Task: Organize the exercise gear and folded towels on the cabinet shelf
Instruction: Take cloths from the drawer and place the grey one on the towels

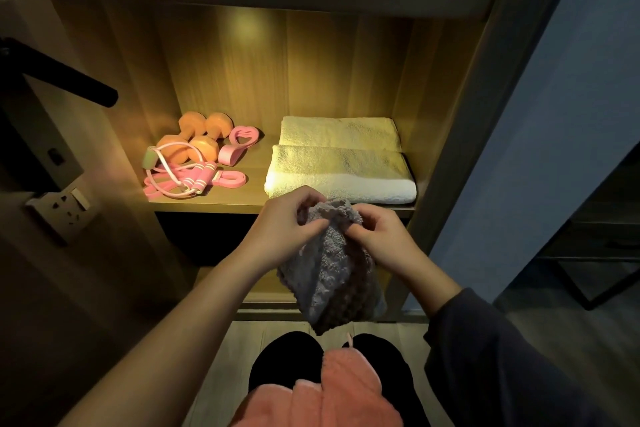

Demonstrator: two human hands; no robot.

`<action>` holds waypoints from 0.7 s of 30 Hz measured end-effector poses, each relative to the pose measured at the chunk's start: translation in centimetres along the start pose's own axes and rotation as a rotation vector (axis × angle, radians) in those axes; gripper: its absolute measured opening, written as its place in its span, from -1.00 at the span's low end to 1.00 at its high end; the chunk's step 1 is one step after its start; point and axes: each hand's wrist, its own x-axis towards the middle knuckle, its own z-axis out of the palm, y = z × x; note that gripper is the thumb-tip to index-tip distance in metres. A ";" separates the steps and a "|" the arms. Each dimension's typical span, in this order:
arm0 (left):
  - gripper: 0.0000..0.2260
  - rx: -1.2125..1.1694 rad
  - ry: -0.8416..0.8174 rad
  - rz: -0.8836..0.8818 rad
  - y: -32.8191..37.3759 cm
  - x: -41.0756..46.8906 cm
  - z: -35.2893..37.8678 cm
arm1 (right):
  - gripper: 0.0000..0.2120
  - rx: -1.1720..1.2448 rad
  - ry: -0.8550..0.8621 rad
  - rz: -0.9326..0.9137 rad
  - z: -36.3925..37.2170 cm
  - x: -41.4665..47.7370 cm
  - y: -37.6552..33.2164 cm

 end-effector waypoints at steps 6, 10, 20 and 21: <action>-0.68 -0.060 -0.017 -0.097 -1.8 -1.6 -0.8 | -0.78 0.037 0.122 0.004 -1.2 0.4 0.8; -0.71 -0.041 0.044 -0.071 -2.8 -2.5 -1.2 | -0.72 0.047 0.158 0.031 -1.7 0.4 1.3; -0.87 -0.092 0.096 0.039 -2.2 -2.9 -2.1 | -0.77 0.039 0.102 -0.020 -2.2 -0.5 0.6; -0.87 -0.081 0.097 0.039 -2.1 -2.9 -2.3 | -0.76 0.065 0.090 -0.026 -2.3 -0.6 0.5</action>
